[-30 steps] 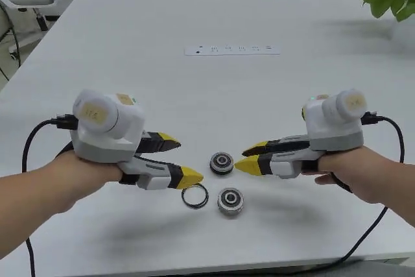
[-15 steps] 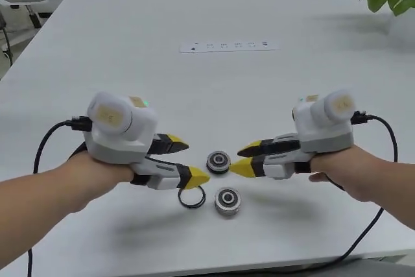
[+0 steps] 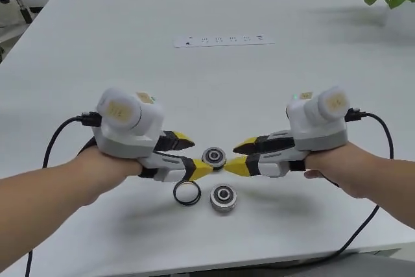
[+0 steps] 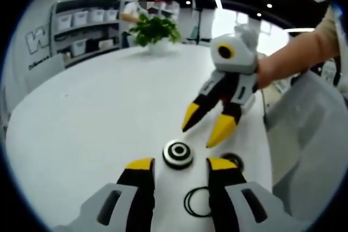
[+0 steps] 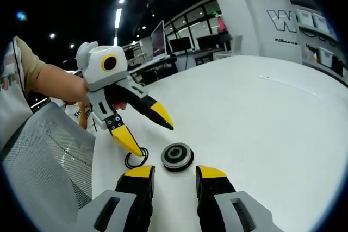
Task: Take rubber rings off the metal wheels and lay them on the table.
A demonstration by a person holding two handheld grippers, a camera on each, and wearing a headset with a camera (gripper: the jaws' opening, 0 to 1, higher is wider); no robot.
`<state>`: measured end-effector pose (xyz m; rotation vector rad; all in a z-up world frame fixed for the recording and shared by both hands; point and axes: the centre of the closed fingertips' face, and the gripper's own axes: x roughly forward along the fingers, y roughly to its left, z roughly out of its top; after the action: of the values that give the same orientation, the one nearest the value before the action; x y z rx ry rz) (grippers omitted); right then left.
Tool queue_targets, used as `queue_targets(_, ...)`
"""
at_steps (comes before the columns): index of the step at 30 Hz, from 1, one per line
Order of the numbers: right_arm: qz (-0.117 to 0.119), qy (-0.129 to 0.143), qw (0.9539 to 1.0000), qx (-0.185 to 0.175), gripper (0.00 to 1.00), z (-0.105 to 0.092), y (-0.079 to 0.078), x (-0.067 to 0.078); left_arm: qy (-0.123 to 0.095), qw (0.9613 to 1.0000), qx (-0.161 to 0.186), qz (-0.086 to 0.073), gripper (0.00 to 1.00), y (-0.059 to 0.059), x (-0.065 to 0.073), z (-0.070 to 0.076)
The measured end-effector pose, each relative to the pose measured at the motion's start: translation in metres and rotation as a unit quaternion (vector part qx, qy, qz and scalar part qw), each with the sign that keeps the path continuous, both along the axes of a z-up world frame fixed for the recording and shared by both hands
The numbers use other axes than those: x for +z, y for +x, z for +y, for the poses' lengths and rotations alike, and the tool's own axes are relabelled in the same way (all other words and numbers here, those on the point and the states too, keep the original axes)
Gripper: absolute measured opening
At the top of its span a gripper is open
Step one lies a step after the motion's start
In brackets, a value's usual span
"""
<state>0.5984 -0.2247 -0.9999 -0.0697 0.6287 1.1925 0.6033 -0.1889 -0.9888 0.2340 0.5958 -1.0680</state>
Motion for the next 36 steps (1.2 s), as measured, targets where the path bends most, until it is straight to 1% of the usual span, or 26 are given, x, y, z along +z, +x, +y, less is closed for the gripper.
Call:
queue_targets(4,0.000,0.000,1.0000,0.000,0.28,-0.001,0.000,-0.001,0.006,1.0000,-0.005,-0.002,0.36,0.001,-0.003,-0.004)
queue_targets(13,0.002,-0.001,1.0000,0.000,0.28,-0.001,-0.001,-0.003,0.011,0.9997,-0.020,-0.006,0.27,0.006,-0.007,-0.011)
queue_targets(18,0.002,-0.002,1.0000,-0.001,0.28,-0.001,-0.001,-0.003,0.024,0.9991,-0.032,-0.011,0.25,0.006,-0.009,-0.015)
queue_targets(26,0.001,-0.002,1.0000,-0.002,0.28,-0.002,-0.001,-0.005,0.032,0.9987,-0.036,-0.016,0.20,0.011,-0.012,-0.018)
queue_targets(28,0.001,-0.002,1.0000,-0.002,0.28,-0.002,0.000,-0.005,0.033,0.9986,-0.038,-0.018,0.19,0.011,-0.012,-0.019)
queue_targets(32,0.000,-0.001,1.0000,-0.003,0.28,-0.002,0.000,-0.005,0.042,0.9975,-0.050,-0.028,0.17,0.007,-0.013,-0.022)
queue_targets(36,-0.002,-0.002,1.0000,-0.002,0.28,0.000,0.001,-0.004,0.041,0.9980,-0.041,-0.026,0.16,0.007,-0.012,-0.022)
